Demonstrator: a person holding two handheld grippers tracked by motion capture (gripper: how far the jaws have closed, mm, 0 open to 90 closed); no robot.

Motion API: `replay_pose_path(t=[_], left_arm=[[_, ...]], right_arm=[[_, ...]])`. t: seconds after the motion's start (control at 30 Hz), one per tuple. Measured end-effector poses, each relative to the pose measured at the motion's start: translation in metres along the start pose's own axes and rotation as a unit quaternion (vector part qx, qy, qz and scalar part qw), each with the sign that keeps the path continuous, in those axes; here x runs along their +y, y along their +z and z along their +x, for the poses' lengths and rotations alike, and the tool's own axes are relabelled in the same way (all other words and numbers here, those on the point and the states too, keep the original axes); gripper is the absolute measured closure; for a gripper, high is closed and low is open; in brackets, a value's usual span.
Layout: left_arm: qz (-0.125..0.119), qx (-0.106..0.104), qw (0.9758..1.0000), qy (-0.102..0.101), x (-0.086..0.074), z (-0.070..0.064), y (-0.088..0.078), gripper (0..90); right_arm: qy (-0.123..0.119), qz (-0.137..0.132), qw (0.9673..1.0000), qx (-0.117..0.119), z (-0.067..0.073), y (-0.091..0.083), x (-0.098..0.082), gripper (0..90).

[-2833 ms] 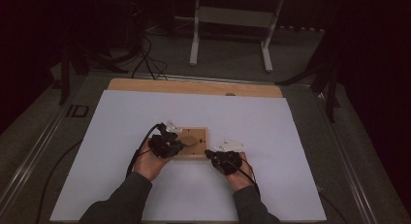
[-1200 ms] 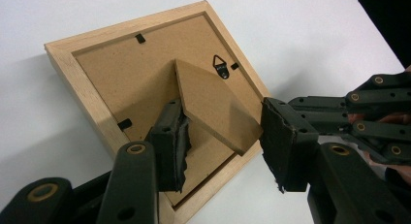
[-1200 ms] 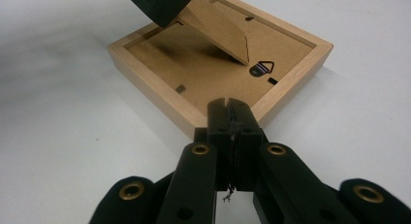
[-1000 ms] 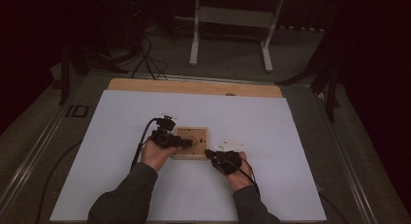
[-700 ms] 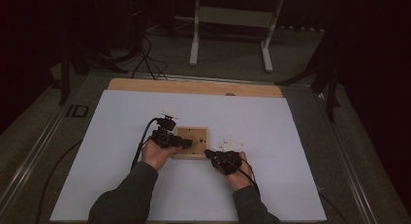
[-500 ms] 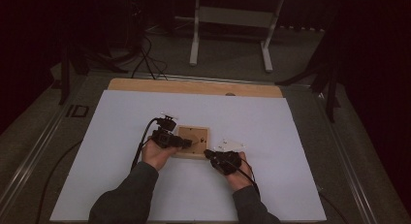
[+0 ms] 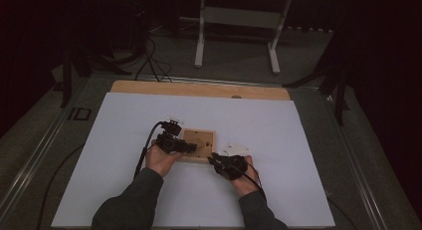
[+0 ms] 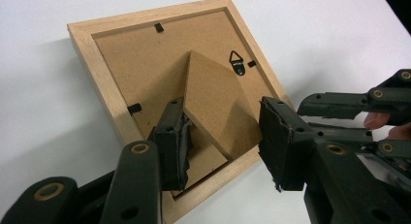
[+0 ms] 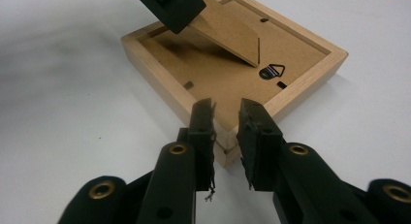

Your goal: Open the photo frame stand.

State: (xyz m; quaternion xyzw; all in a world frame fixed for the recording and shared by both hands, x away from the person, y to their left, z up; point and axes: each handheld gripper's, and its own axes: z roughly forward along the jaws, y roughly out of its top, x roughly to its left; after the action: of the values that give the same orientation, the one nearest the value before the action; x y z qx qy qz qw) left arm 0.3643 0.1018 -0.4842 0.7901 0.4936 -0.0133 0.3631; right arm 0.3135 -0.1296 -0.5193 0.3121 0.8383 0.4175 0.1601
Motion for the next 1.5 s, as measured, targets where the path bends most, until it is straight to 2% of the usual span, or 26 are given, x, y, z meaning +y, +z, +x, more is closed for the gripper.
replay_pose_path(t=[0.47,0.63,0.87,1.03,1.17,1.37,1.43,1.47,1.5], left_arm=[[-0.020,0.028,0.9985,0.042,-0.007,-0.012,-0.004,55.8],[-0.033,0.039,0.9968,0.062,-0.013,-0.017,-0.006,55.8],[-0.052,0.052,0.9931,0.091,-0.023,-0.023,-0.008,55.7],[-0.060,0.058,0.9913,0.102,-0.027,-0.026,-0.009,55.7],[-0.073,0.063,0.9886,0.116,-0.034,-0.027,-0.009,55.6],[-0.090,0.082,0.9823,0.142,-0.044,-0.034,-0.010,55.4],[-0.090,0.082,0.9823,0.142,-0.044,-0.034,-0.010,55.4],[-0.094,0.090,0.9794,0.154,-0.048,-0.036,-0.011,55.3],[-0.096,0.092,0.9789,0.156,-0.049,-0.037,-0.011,55.3]], right_arm=[[0.014,-0.013,0.9998,-0.001,-0.009,-0.009,0.005,67.0],[0.018,-0.015,0.9997,0.001,-0.011,-0.012,0.007,65.6],[0.022,-0.017,0.9996,0.002,-0.016,-0.016,0.011,64.0],[0.030,-0.019,0.9994,0.003,-0.022,-0.020,0.016,61.6],[0.039,-0.019,0.9990,0.006,-0.029,-0.020,0.023,58.0],[0.051,-0.013,0.9986,0.011,-0.040,-0.016,0.032,54.4],[0.055,-0.013,0.9983,0.013,-0.042,-0.016,0.033,54.4],[0.061,-0.011,0.9979,0.019,-0.045,-0.015,0.036,53.0],[0.063,-0.011,0.9977,0.021,-0.046,-0.014,0.036,53.0]])
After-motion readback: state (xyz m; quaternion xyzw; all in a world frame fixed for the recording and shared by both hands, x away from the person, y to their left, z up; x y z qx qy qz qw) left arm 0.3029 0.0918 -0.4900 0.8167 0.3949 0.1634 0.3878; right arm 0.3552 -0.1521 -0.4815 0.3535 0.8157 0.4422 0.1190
